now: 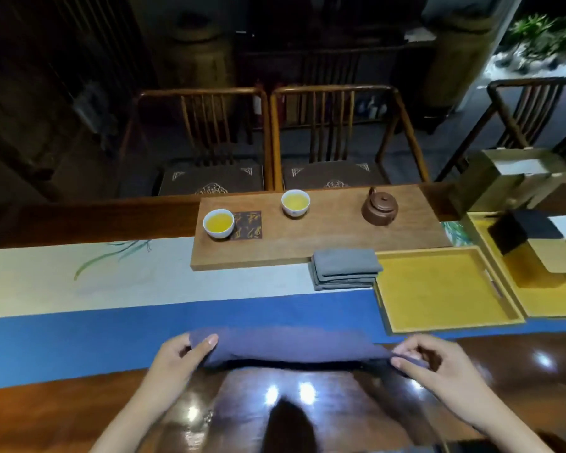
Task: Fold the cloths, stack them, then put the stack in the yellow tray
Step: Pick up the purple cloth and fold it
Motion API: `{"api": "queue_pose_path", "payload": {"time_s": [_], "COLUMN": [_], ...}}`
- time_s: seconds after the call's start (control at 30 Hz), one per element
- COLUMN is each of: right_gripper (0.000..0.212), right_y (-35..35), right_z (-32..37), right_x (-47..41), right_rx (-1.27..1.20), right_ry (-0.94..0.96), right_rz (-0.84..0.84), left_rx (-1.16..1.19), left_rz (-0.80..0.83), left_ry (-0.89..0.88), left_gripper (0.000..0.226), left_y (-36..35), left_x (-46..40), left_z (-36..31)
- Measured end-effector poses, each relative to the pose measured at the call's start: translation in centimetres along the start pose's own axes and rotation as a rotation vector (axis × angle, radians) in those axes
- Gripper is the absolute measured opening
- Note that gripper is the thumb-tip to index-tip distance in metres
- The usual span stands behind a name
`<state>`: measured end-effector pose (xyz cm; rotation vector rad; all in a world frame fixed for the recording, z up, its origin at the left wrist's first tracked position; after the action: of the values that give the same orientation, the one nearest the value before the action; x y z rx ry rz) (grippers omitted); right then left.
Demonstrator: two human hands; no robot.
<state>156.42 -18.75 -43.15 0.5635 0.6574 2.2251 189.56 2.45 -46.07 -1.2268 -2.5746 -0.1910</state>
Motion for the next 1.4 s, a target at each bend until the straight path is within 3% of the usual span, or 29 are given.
{"api": "queue_pose_path", "payload": {"time_s": [0.2,0.47,0.57,0.77,1.1,1.3,1.4], "right_gripper": [0.029,0.012,0.008,0.004,0.003,0.029,0.025], "right_y": [-4.6,-9.1,-10.4,-11.5,-12.5,-13.4,-13.4], "right_z": [-6.3,-10.5,-11.3,-12.9,-14.6,-14.0,-13.1], "right_x": [0.7,-4.1,-5.8,-6.8,-1.3,1.3,1.3], "right_rx": [0.043,-0.056,-0.048,0.014,0.027,-0.049,-0.087], "right_ry": [-0.133,-0.230,-0.228,-0.327,-0.436,-0.458,-0.453], "right_rz": [0.032,-0.088,-0.046,-0.121,-0.211,-0.144,-0.153], "left_rx": [0.048,-0.120,-0.184,-0.181,-0.263,-0.458,-0.535], "left_rz": [0.013,0.038,-0.001,-0.122,-0.138,-0.084,-0.126], "left_ry": [0.152,0.167,0.120,0.115,0.124,0.018,-0.063], "left_gripper": [0.021,0.022,0.024,0.020,0.006,0.017,0.029], "left_y": [-0.5,-1.1,-0.6,0.4,1.5,0.7,0.3], "left_x": [-0.2,-5.2,-6.2,-6.3,-2.7,-0.6,-0.1], "left_z": [6.2,13.6,14.9,15.8,15.8,15.4,15.7]}}
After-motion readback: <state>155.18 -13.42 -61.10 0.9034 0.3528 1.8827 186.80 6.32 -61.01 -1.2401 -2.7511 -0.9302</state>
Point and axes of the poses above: each hand's wrist, its own x-axis away from the middle knuckle, its own y-axis out of the back of the hand, z = x × y, the point moved 4 cm from there along -x, towards the middle knuckle, and after that the axes turned 15 degrees about x, right-handed, at the moved point
